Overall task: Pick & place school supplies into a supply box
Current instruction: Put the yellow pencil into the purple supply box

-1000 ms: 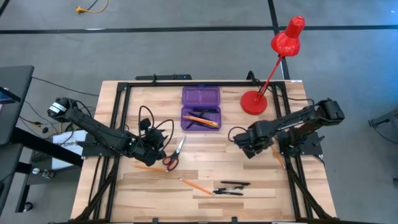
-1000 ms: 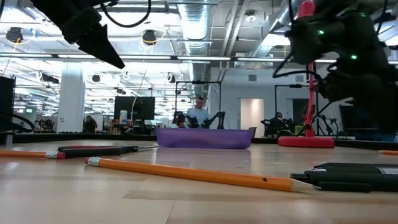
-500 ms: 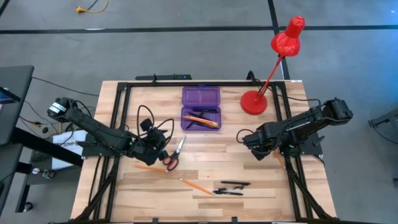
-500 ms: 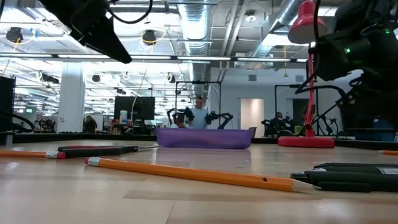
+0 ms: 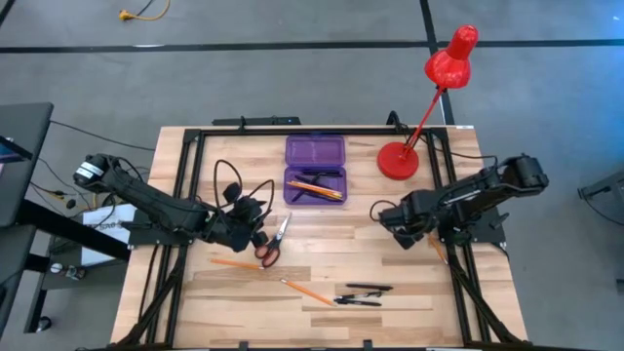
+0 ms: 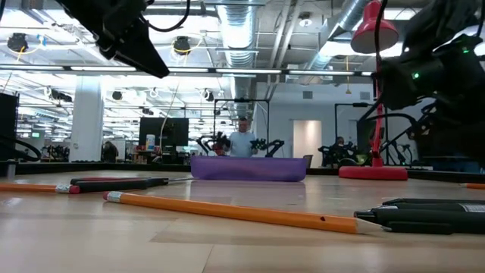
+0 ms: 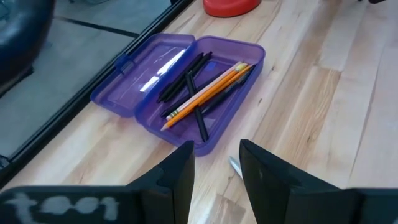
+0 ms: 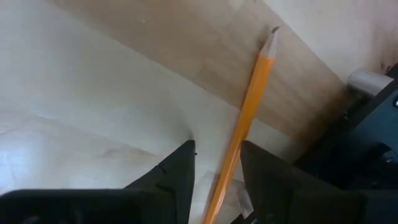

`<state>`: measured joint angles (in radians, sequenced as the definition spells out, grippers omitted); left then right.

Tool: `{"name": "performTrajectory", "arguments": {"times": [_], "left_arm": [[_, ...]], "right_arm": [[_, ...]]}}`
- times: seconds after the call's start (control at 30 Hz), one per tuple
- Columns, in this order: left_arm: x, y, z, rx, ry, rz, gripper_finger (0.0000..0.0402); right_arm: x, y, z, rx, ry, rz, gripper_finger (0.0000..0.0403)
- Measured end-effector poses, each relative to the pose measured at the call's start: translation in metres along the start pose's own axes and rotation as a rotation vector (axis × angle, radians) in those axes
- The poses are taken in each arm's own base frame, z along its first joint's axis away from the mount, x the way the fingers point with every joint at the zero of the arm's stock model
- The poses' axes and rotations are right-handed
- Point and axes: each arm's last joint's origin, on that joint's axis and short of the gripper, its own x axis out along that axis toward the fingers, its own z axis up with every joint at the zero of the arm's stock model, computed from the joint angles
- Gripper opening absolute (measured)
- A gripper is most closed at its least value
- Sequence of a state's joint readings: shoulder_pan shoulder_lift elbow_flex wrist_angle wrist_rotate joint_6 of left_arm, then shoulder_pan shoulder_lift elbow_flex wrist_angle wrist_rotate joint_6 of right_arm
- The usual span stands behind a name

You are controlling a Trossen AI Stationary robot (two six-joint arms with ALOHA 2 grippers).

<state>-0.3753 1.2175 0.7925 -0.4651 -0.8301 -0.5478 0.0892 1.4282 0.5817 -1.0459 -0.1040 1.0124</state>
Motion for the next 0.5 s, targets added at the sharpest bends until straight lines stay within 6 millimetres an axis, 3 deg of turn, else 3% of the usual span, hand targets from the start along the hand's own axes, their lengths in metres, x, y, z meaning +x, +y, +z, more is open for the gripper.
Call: {"name": "performTrajectory", "arguments": {"times": [0.5], "left_arm": [[0.003, 0.002, 0.002, 0.048, 0.003, -0.001, 0.0118]], "right_arm": [[0.000, -0.010, 0.016, 0.042, 0.028, 0.014, 0.0121]]}}
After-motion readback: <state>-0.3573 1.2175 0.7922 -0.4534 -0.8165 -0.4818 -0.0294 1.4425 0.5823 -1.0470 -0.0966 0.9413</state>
